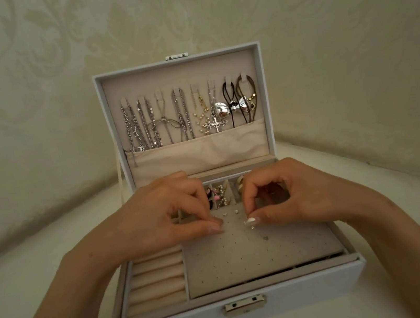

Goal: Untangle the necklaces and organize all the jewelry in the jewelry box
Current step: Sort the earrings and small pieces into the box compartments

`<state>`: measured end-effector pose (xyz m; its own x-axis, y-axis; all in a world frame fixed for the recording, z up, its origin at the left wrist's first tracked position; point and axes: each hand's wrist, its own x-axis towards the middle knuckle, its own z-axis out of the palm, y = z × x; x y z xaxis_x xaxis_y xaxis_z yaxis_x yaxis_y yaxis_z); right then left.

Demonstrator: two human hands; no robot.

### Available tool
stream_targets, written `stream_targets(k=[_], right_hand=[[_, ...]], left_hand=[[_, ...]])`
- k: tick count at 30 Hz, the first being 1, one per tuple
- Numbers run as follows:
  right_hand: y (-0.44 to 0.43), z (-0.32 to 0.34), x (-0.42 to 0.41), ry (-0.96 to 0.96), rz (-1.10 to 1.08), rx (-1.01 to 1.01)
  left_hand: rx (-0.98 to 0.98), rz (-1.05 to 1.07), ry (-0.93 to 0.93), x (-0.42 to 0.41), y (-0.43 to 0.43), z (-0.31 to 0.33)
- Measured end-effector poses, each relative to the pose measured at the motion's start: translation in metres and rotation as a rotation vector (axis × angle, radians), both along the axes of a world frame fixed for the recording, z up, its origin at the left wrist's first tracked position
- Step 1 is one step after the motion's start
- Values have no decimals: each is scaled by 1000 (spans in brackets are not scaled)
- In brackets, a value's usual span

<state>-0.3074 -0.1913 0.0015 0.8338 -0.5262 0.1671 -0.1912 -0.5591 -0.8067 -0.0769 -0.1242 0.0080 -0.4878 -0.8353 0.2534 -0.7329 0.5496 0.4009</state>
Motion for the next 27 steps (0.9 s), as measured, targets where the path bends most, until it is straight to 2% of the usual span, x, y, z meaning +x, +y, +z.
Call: stream_targets(k=[8, 13, 22, 27], right_hand=[[0, 0, -1, -73, -18, -2], [-1, 1, 0, -9, 9, -2], [-5, 0, -1, -12, -39, -2], [-5, 1, -1, 11, -40, -11]], left_hand=[[12, -16, -91, 2, 13, 6], [25, 0, -80, 2, 14, 9], [58, 89, 79, -2, 12, 14], [9, 143, 185, -12, 11, 12]])
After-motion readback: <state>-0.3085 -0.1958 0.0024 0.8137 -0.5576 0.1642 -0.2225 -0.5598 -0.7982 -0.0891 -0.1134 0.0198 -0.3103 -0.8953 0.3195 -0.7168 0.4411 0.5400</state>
